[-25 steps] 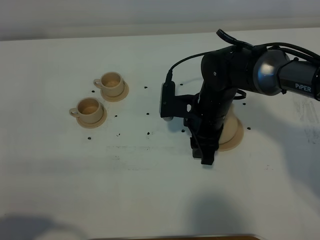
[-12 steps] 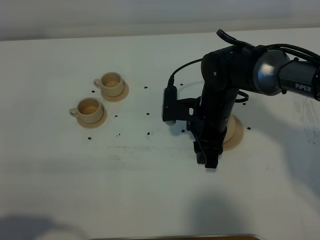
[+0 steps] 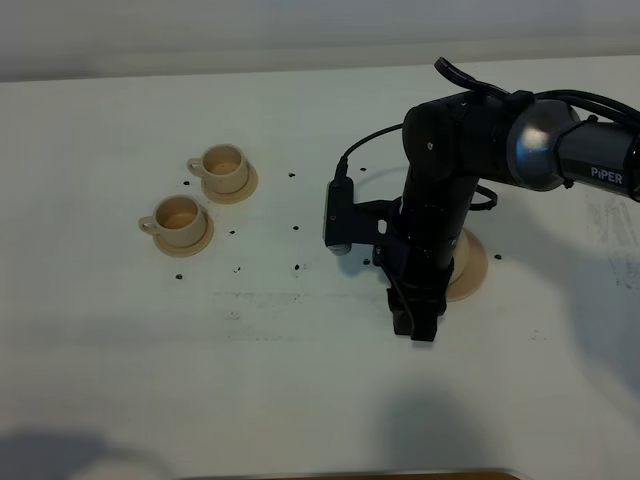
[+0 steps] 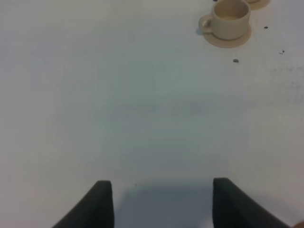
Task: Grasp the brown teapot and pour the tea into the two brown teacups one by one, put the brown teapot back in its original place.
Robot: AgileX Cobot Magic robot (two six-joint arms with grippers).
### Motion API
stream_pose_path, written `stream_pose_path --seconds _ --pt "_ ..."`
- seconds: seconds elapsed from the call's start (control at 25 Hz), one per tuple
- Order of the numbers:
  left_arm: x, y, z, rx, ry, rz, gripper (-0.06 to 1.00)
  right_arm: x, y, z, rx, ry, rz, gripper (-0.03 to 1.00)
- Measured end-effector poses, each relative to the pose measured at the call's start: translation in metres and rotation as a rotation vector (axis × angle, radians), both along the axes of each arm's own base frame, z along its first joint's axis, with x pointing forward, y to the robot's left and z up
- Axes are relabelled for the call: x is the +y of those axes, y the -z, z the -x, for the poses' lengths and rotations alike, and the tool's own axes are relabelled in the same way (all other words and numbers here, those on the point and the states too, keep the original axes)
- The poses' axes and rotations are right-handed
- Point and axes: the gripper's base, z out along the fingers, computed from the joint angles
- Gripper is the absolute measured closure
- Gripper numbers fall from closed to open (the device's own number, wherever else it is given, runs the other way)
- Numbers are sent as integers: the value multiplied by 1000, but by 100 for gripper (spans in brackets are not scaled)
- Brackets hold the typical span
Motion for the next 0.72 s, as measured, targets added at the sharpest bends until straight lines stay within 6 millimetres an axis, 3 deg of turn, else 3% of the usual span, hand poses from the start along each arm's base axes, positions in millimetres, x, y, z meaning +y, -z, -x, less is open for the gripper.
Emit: stream_pose_path --seconds 0.72 --pt "0 0 0 0 0 0 42 -1 0 1 10 -10 5 60"
